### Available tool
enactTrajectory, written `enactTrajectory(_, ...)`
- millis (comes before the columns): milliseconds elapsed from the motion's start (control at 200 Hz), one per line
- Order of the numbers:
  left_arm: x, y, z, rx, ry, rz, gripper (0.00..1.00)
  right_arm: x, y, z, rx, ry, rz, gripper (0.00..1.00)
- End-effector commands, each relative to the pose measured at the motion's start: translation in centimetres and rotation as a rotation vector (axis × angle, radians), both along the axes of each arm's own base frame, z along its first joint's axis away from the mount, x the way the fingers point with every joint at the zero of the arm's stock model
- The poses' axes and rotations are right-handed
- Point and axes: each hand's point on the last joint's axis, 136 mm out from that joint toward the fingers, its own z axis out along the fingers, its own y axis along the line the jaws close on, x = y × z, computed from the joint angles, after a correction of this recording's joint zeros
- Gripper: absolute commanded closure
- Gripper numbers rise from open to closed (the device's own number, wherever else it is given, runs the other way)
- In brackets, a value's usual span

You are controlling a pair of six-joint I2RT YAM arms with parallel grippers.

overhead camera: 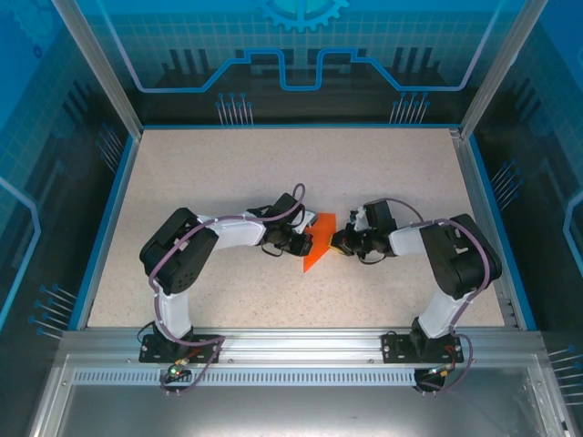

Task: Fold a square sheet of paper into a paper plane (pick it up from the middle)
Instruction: Third fold the triangle at the center of the table.

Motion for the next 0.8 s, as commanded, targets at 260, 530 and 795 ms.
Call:
enactTrajectory(260, -1.6, 1.4, -1.6, 0.073, 0.064, -0.012, 0.98, 0.8, -1.1, -1.3, -0.019, 0.026, -0.005, 0.98)
enactTrajectory(530, -1.5, 1.4, -0.7, 0.062, 0.055, -0.003, 0.91, 0.4, -1.9, -2.0, -0.045, 0.045, -0.017, 0.98)
enactTrajectory(795, 0.6, 2.0, 5.3, 0.050, -0.059, 0.099, 0.63, 0.2, -1.8, -1.9, -0.049, 0.047, 0.012, 0.99)
